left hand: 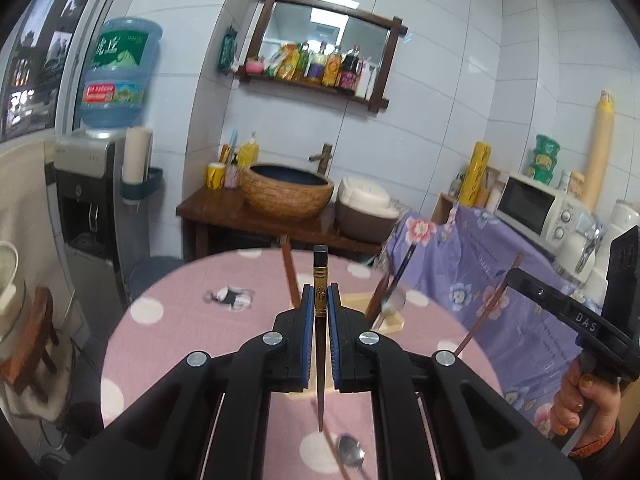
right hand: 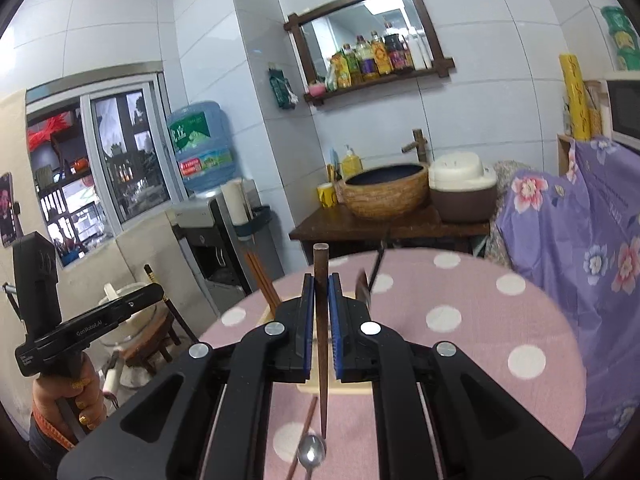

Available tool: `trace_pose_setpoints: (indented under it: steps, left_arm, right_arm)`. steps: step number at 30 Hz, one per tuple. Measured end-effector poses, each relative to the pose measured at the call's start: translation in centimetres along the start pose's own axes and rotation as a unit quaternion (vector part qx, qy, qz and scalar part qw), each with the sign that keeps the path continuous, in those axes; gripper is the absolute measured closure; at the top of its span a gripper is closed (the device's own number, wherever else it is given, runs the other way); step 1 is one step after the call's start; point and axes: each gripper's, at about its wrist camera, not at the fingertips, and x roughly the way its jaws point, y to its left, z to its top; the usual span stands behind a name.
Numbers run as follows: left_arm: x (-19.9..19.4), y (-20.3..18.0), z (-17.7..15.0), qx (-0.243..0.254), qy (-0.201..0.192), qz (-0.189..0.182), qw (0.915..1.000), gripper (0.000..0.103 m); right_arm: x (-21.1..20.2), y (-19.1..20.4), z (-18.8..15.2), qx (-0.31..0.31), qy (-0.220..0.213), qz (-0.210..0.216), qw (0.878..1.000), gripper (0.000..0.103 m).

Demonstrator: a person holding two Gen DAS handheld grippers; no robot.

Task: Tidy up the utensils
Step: 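Lower the black chopstick into the holder with the left tool while the right tool releases the brown chopstick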

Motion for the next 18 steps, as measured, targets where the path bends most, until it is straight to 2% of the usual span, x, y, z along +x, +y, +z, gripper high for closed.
trace_pose_setpoints:
  steps: [5,9,13,16,18]
  left_arm:
    - [0.1,-1.3,6.5,-0.007,-0.035,-0.001,0.9994,0.095]
    - [1.5,-2.5,9.6,-0.008,-0.064,0.020,0.9977,0.095]
    - [4.4,-3.1,9.0,-0.001,-0.056,0.042,0.9976,0.095]
    - [7.0,-2.6,6.7,0.003,-0.036,0.061,0.9975,0.095]
    - [8.6,-2.1,4.5,-0.002,-0.011,0.061,0.9980,0.095]
  right_arm:
    - [0.6,1.8,6.4,-0.021,-0.047,-0.019,0.998,0.095]
    - [2.3,2.9,9.1,-0.042,-0.079,-0.055,0.994,0.095]
    - [5.1,3.0,8.4,-0.048,-0.074,-0.072,0.993,0.095]
    - [7.6,2.0,5.8,-0.038,-0.051,-0.076,0.995,0.095]
    - [9.1,1.5,3.8,-0.034,-0.034,-0.077,0.996,0.095]
